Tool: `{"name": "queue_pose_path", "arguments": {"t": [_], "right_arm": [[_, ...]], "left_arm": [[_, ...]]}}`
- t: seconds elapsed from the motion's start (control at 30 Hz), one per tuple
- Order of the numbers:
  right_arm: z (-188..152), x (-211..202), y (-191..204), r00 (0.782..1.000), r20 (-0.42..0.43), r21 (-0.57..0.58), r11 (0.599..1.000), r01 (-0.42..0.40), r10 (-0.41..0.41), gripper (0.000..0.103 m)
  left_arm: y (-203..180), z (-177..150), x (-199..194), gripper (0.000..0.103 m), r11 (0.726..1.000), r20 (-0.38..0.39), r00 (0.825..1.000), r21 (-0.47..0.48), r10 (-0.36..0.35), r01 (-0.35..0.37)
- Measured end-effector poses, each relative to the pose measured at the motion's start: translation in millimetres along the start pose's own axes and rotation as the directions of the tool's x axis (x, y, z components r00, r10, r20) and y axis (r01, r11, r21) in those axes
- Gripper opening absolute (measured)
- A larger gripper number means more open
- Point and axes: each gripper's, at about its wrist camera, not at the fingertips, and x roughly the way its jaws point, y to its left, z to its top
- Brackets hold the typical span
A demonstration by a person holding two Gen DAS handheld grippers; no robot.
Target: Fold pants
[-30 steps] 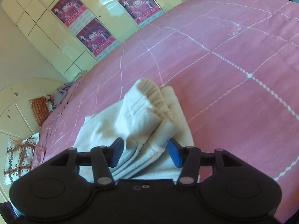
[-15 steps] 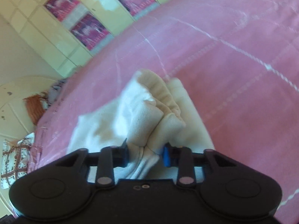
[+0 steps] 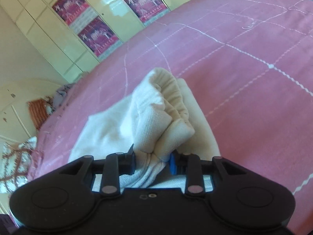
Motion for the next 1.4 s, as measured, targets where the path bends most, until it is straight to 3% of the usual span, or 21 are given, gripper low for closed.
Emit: {"name": "queue_pose_path", "arguments": {"t": [0.07, 0.1, 0.17, 0.27, 0.3, 0.33, 0.37, 0.43, 0.53, 0.6, 0.63, 0.7, 0.8, 0.9, 0.97, 1.03, 1.1, 1.13, 1.2, 1.3, 1.4], "right_arm": [[1, -2, -6, 1.000, 0.009, 0.013, 1.000, -0.012, 0.012, 0.031], [-1, 3, -12, 0.999, -0.015, 0.018, 0.999, 0.030, -0.030, 0.033], [-4, 6, -22, 0.999, -0.027, 0.100, 0.995, 0.029, -0.026, 0.032], [0, -9, -18, 0.998, -0.012, 0.107, 0.992, 0.060, -0.059, 0.042], [2, -17, -16, 0.997, 0.011, 0.086, 0.993, 0.075, -0.076, 0.044], [7, -27, -11, 0.994, 0.050, 0.032, 0.995, 0.091, -0.093, 0.041], [10, -34, -3, 0.989, 0.095, -0.046, 0.992, 0.121, -0.117, 0.039], [16, -41, 19, 0.976, 0.170, -0.220, 0.960, 0.173, -0.137, 0.031], [24, -19, 45, 0.985, 0.146, -0.412, 0.900, 0.141, -0.088, 0.023], [20, 0, 57, 0.989, 0.120, -0.529, 0.837, 0.140, -0.089, 0.021], [14, 10, 60, 0.988, 0.103, -0.598, 0.787, 0.154, -0.115, 0.019], [3, 33, 55, 0.970, 0.046, -0.688, 0.696, 0.203, -0.237, 0.018], [4, 27, 52, 0.975, 0.038, -0.708, 0.683, 0.180, -0.219, 0.023], [23, 19, 62, 0.989, 0.075, -0.670, 0.728, 0.145, -0.129, 0.023], [36, 29, 73, 0.989, 0.098, -0.675, 0.723, 0.145, -0.107, 0.023], [48, 51, 83, 0.989, 0.089, -0.686, 0.712, 0.148, -0.121, 0.022], [54, 73, 87, 0.988, 0.075, -0.707, 0.692, 0.147, -0.134, 0.020], [54, 86, 85, 0.982, 0.055, -0.725, 0.669, 0.163, -0.179, 0.020], [49, 110, 71, 0.954, 0.029, -0.747, 0.627, 0.219, -0.299, 0.021], [50, 106, 69, 0.960, 0.025, -0.741, 0.640, 0.206, -0.280, 0.024], [53, 91, 81, 0.979, 0.078, -0.725, 0.663, 0.186, -0.190, 0.027]], "left_arm": [[-2, -1, 1, 0.068, 1.000, -0.006, 1.000, 0.017, 0.001, -0.001], [-3, -1, 1, 0.068, 1.000, -0.018, 1.000, 0.025, 0.001, -0.001], [-3, -1, -4, 0.068, 0.999, -0.051, 0.999, 0.033, -0.006, 0.007], [7, 3, -20, 0.068, 0.999, -0.053, 0.998, -0.019, -0.029, 0.028], [8, 7, -26, 0.064, 0.999, -0.026, 0.999, -0.033, -0.037, 0.037], [6, 12, -31, 0.049, 0.998, 0.007, 0.999, -0.030, -0.048, 0.048], [1, 18, -31, 0.045, 0.998, 0.028, 0.998, -0.020, -0.062, 0.062], [-17, 32, -18, 0.043, 0.994, 0.035, 0.993, 0.011, -0.110, 0.110], [-58, 46, 18, 0.043, 0.980, 0.015, 0.984, 0.093, -0.177, 0.175], [-79, 44, 43, 0.043, 0.974, -0.033, 0.985, 0.144, -0.171, 0.174], [-84, 40, 56, 0.043, 0.974, -0.084, 0.986, 0.162, -0.147, 0.159], [-83, 38, 61, 0.043, 0.973, -0.107, 0.982, 0.156, -0.155, 0.170], [-82, 58, 51, 0.043, 0.972, -0.065, 0.985, 0.165, -0.158, 0.167], [-85, 89, 64, 0.043, 0.968, -0.042, 0.987, 0.189, -0.157, 0.162], [-88, 105, 84, 0.043, 0.969, -0.043, 0.989, 0.199, -0.140, 0.146], [-89, 116, 106, 0.043, 0.972, -0.068, 0.988, 0.179, -0.141, 0.151], [-89, 117, 133, 0.043, 0.977, -0.145, 0.983, 0.162, -0.116, 0.139], [-89, 111, 148, 0.043, 0.978, -0.195, 0.977, 0.169, -0.091, 0.125], [-91, 103, 153, 0.043, 0.973, -0.202, 0.976, 0.195, -0.081, 0.122], [-101, 108, 137, 0.043, 0.969, -0.139, 0.984, 0.206, -0.107, 0.135], [-108, 113, 145, 0.043, 0.969, -0.135, 0.984, 0.203, -0.117, 0.143]]}}
